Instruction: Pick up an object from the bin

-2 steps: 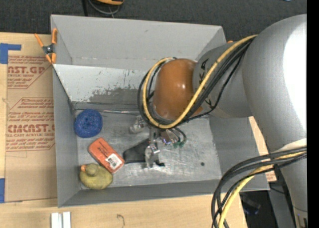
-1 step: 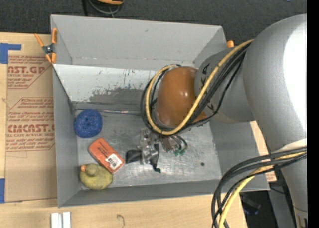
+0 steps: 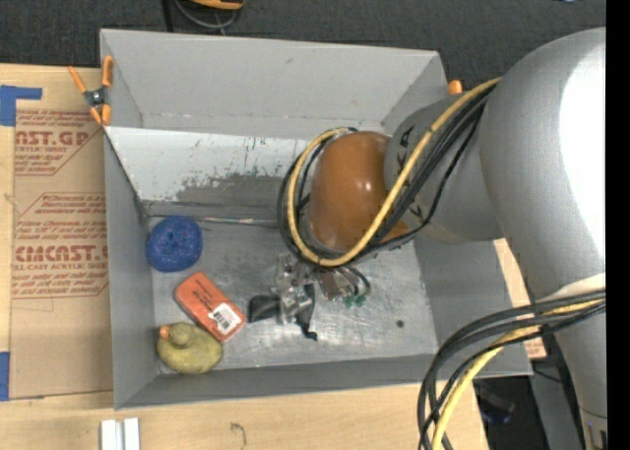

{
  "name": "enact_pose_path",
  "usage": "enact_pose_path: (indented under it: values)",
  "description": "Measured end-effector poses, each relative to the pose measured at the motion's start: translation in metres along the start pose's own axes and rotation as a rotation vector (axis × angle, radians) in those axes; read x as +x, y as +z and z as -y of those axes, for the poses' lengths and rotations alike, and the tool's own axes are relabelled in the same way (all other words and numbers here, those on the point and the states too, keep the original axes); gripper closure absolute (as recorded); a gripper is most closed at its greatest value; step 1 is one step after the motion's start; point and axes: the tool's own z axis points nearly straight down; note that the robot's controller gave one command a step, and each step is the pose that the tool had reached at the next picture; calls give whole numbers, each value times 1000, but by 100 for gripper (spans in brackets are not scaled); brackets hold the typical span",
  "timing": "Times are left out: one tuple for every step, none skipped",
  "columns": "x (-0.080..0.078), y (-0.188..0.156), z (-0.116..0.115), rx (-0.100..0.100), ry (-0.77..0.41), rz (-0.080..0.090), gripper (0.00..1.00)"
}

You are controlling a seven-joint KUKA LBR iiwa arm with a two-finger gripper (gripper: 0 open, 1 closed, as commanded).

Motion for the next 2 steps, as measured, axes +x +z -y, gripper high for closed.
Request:
enact_pose_path:
  values:
    - [1, -4, 0, 0, 0, -2, 100]
    - [2, -14, 0, 0, 0, -5, 100]
